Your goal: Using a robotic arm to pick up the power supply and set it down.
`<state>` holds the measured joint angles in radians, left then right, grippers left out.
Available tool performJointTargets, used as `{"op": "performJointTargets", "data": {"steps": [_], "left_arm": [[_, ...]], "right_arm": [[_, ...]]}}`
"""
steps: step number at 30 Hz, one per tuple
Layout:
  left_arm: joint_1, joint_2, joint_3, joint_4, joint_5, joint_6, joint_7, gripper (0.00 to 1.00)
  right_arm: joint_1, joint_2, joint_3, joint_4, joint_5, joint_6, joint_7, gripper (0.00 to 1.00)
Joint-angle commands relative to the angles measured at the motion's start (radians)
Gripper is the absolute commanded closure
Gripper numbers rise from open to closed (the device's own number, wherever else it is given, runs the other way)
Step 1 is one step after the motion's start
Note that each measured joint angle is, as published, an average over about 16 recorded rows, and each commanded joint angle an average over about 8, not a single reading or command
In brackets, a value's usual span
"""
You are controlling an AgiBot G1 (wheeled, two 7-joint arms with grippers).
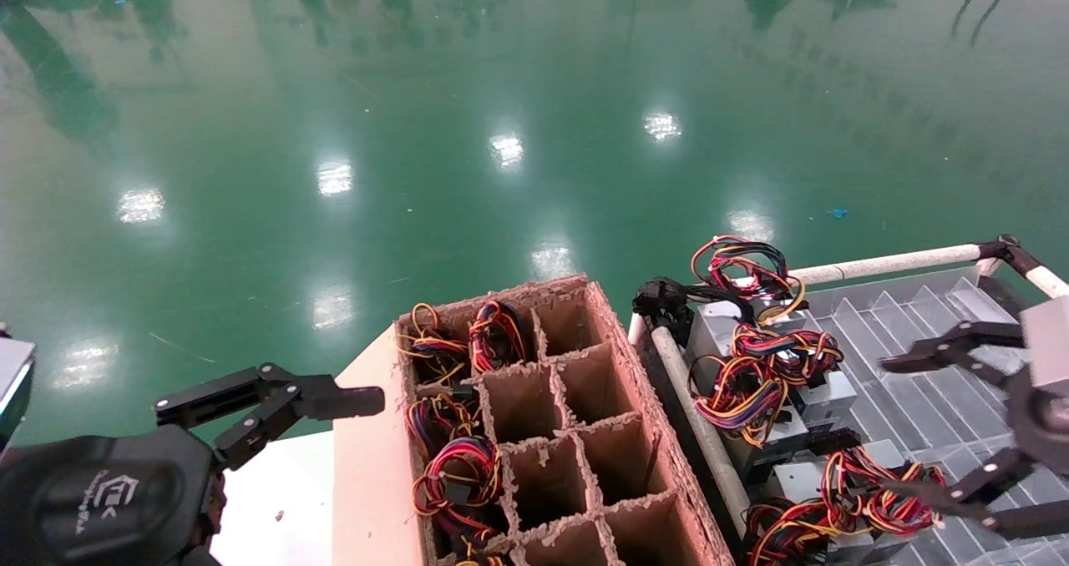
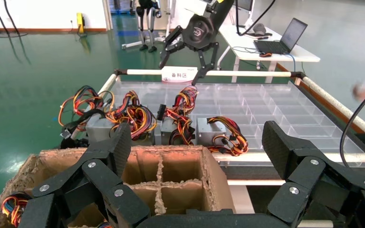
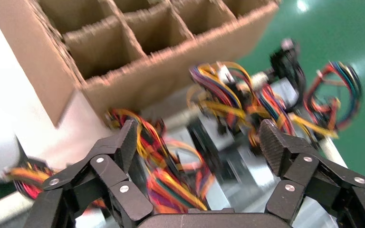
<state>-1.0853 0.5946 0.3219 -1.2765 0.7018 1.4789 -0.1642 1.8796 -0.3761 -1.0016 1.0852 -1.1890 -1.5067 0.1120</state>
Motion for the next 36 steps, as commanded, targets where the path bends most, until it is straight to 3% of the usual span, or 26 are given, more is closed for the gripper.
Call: {"op": "performJointTargets", "data": {"steps": [1, 36], "left_arm": [[0.0, 0.0, 0.0, 0.0, 0.0, 0.0, 0.0, 0.0], [0.0, 0.0, 0.001, 0.0, -0.001, 0.0, 0.001, 0.0]], "right_arm": [[-0.025, -0.007, 0.023, 0.006, 0.014, 0.0, 0.002, 0.0], [-0.547, -0.16, 0.49, 0.135, 0.311, 0.007, 0.051, 0.0]]}}
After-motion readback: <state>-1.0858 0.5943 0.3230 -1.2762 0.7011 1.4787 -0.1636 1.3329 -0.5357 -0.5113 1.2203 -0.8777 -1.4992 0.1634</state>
